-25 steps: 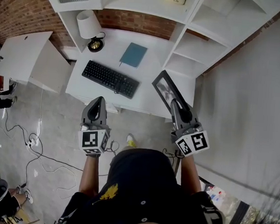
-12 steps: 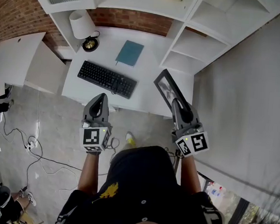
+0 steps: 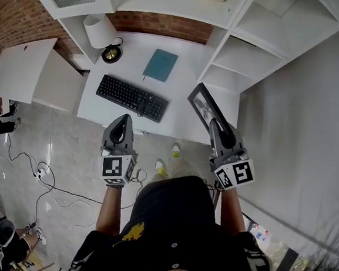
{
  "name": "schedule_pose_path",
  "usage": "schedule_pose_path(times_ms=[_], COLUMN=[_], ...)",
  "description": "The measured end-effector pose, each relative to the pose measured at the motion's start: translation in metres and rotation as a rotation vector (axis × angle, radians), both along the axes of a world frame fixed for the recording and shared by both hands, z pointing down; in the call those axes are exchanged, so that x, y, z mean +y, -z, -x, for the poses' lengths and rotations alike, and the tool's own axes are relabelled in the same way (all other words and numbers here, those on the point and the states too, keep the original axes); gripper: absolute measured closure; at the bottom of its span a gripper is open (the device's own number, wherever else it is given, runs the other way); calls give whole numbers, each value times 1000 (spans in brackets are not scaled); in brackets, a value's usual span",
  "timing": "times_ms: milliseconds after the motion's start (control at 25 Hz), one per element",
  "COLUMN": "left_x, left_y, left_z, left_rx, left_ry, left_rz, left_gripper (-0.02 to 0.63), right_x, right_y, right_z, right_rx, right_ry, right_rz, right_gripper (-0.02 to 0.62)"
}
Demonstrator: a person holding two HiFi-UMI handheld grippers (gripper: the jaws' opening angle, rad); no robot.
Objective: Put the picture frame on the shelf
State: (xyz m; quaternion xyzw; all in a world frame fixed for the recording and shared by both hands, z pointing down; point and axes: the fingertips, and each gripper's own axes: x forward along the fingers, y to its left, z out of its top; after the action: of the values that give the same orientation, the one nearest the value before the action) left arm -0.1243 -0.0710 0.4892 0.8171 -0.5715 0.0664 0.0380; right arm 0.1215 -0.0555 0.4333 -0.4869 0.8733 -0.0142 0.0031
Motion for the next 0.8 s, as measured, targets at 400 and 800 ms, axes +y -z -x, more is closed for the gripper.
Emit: schedule_pose_path(times_ms=[400,800], left_x=[-54,-100], left_y=[29,46], left_z=[-1,-26], left_rx=[-26,-31], left_ry=[68,122], left_rz=[-65,-85], left_gripper=[589,589], right_x=[-75,-133], right_y=[16,29], right_z=[11,-8], right_rx=[-51,-68], right_ry=[111,182], right_rz=[-46,-72], right_gripper=[580,580])
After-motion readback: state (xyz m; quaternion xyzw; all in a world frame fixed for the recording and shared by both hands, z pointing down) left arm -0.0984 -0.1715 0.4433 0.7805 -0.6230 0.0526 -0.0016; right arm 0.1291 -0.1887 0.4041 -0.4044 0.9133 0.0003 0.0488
